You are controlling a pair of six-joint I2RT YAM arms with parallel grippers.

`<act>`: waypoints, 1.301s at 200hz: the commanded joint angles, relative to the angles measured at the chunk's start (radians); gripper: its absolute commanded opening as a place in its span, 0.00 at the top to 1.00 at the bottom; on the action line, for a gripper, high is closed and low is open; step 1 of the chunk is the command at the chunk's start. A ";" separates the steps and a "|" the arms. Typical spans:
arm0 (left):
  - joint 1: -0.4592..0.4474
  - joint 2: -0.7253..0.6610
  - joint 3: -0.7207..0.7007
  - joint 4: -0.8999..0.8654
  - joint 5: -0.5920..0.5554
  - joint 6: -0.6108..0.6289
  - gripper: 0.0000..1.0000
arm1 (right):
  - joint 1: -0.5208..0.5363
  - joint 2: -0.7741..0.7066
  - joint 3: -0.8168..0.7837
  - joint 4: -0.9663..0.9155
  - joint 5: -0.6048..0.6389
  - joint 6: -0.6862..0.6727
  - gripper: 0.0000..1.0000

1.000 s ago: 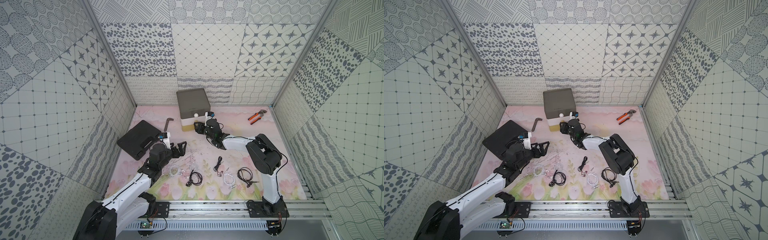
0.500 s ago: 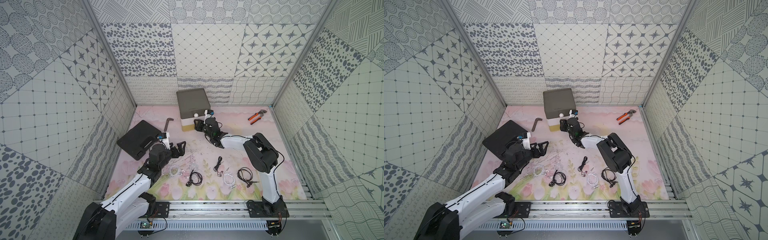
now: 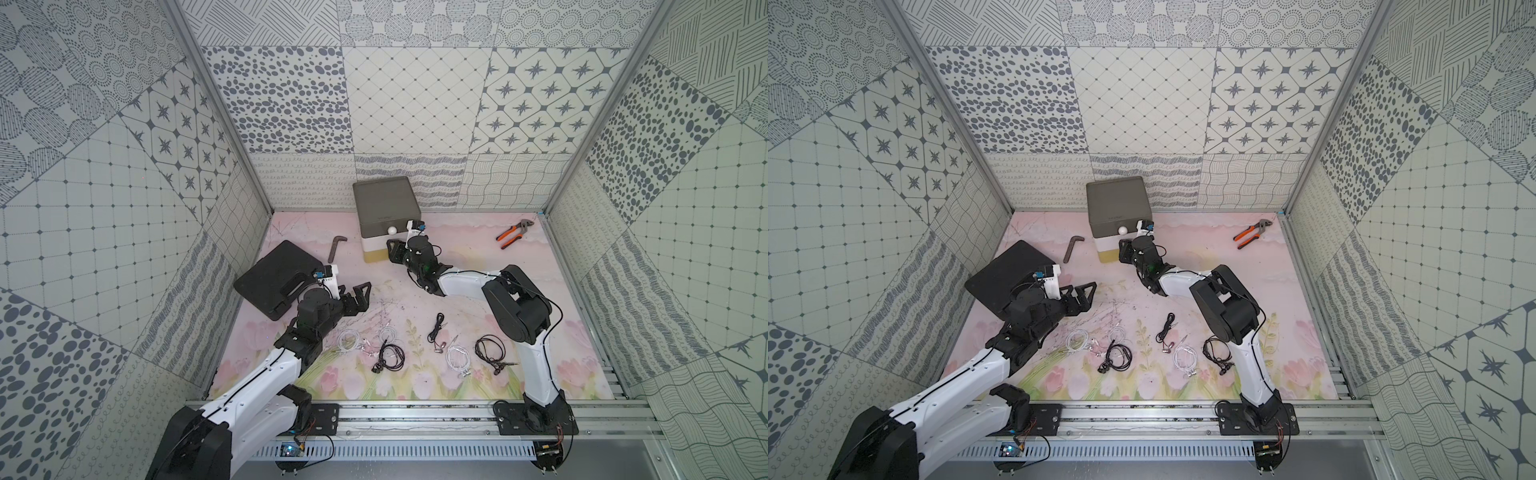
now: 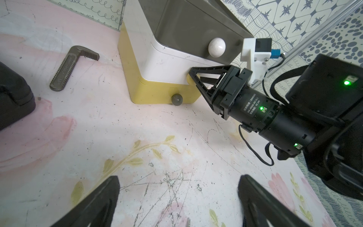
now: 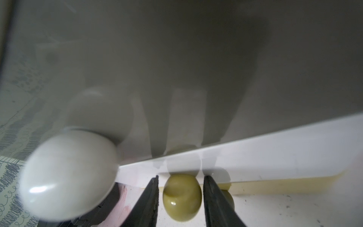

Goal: Place the wired earphones into the drawer by color
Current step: Open the drawer in the storage box.

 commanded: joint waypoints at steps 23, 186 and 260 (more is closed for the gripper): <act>-0.004 -0.006 -0.005 0.037 -0.009 0.021 0.01 | 0.006 0.033 0.040 0.033 0.016 -0.007 0.63; -0.003 -0.023 -0.014 0.038 -0.026 0.024 0.01 | 0.038 -0.054 -0.061 0.037 0.039 -0.004 0.73; -0.003 -0.038 -0.018 0.034 -0.038 0.021 0.01 | 0.061 -0.148 -0.200 0.052 0.064 0.001 0.73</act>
